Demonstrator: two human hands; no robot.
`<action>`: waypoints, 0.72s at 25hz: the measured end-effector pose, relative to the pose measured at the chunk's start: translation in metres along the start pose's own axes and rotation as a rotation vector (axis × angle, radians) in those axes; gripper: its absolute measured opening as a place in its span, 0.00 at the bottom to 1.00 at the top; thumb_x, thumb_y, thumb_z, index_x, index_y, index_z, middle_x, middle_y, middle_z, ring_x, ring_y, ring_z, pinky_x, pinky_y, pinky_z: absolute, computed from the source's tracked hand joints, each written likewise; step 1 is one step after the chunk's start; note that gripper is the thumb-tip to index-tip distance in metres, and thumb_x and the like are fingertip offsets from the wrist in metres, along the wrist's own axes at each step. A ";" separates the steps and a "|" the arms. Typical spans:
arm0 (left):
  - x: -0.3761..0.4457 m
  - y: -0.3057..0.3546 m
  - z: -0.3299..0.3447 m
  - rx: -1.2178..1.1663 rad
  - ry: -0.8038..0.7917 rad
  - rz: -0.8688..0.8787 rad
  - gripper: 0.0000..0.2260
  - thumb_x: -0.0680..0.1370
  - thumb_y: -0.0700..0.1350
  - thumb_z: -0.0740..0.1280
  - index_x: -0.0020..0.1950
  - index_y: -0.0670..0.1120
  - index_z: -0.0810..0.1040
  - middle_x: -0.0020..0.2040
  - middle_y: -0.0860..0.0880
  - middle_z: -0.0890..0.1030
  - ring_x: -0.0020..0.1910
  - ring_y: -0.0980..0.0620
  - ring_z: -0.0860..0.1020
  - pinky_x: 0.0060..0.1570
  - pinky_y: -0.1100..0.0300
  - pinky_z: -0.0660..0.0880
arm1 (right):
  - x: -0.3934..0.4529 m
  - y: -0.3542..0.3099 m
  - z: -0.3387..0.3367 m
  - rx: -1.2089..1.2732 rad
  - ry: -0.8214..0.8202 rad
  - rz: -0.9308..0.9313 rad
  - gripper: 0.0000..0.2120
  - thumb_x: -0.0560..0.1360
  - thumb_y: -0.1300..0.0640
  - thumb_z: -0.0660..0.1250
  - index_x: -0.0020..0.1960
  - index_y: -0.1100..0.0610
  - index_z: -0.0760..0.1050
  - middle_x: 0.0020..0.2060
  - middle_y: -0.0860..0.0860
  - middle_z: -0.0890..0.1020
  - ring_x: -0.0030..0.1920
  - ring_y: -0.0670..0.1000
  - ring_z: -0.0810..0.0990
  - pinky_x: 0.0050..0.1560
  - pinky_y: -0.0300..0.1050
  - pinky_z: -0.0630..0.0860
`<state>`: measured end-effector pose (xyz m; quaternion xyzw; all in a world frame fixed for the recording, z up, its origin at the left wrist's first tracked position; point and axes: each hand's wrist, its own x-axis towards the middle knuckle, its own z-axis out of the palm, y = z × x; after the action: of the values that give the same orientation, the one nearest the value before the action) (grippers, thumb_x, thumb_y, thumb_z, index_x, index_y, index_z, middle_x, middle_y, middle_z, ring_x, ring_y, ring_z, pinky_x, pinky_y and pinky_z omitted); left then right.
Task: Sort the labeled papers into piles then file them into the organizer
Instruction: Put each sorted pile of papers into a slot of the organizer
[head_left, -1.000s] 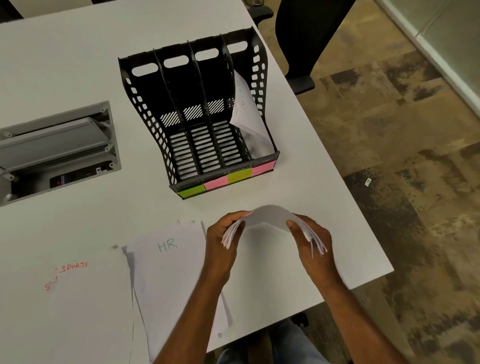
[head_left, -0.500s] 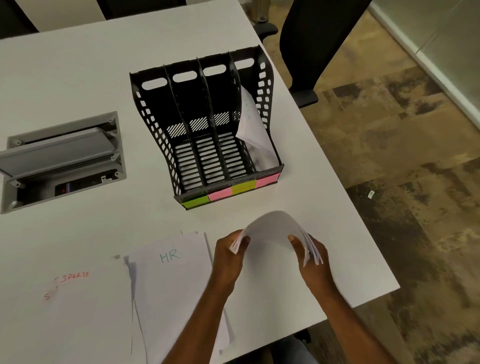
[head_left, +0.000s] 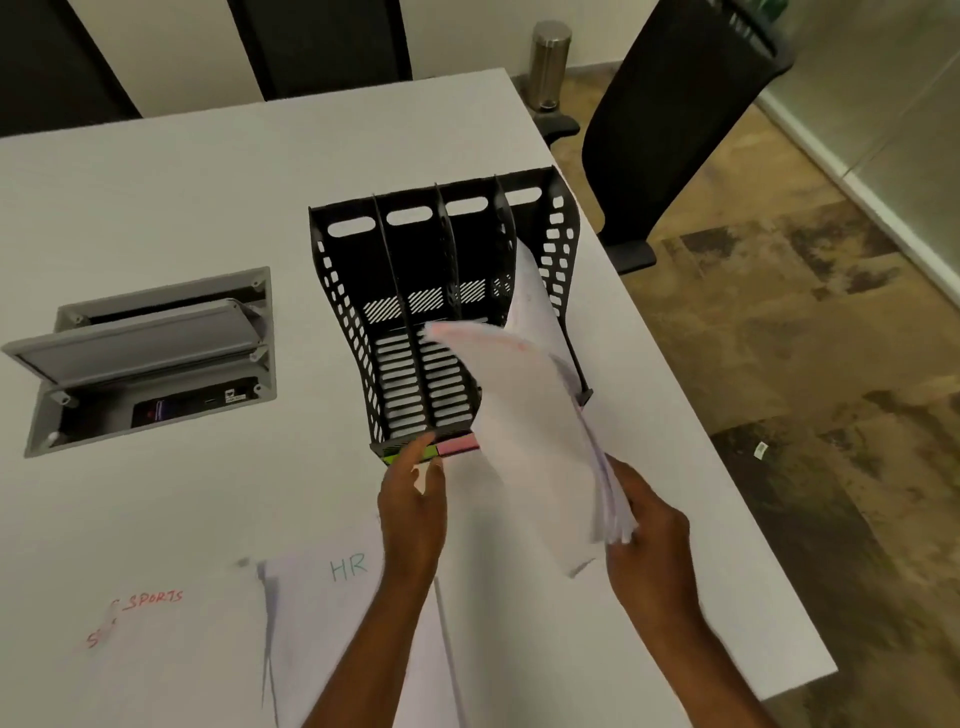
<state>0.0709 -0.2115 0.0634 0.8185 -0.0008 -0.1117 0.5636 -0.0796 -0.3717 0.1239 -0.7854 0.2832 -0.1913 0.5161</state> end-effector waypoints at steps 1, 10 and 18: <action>0.008 0.001 -0.004 0.113 0.024 0.086 0.17 0.81 0.38 0.65 0.69 0.47 0.76 0.68 0.51 0.77 0.67 0.52 0.73 0.68 0.55 0.69 | 0.011 -0.011 0.006 0.026 0.086 -0.035 0.21 0.78 0.58 0.70 0.65 0.39 0.75 0.55 0.32 0.81 0.55 0.36 0.80 0.55 0.27 0.75; 0.033 -0.031 -0.005 0.740 -0.190 0.272 0.33 0.78 0.45 0.69 0.80 0.43 0.58 0.82 0.43 0.55 0.81 0.43 0.50 0.79 0.48 0.52 | 0.114 -0.026 0.106 -0.175 0.233 -0.107 0.31 0.74 0.69 0.71 0.75 0.54 0.69 0.68 0.53 0.76 0.71 0.52 0.72 0.68 0.42 0.71; 0.038 -0.041 -0.005 0.789 -0.215 0.276 0.35 0.80 0.48 0.66 0.82 0.45 0.52 0.83 0.45 0.48 0.82 0.46 0.44 0.78 0.52 0.44 | 0.146 0.016 0.140 -0.511 0.071 0.099 0.32 0.73 0.61 0.76 0.73 0.56 0.68 0.67 0.57 0.74 0.70 0.59 0.70 0.65 0.64 0.74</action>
<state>0.1036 -0.1966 0.0206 0.9472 -0.2116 -0.1110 0.2139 0.1118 -0.3721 0.0554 -0.8682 0.3785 -0.1157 0.2994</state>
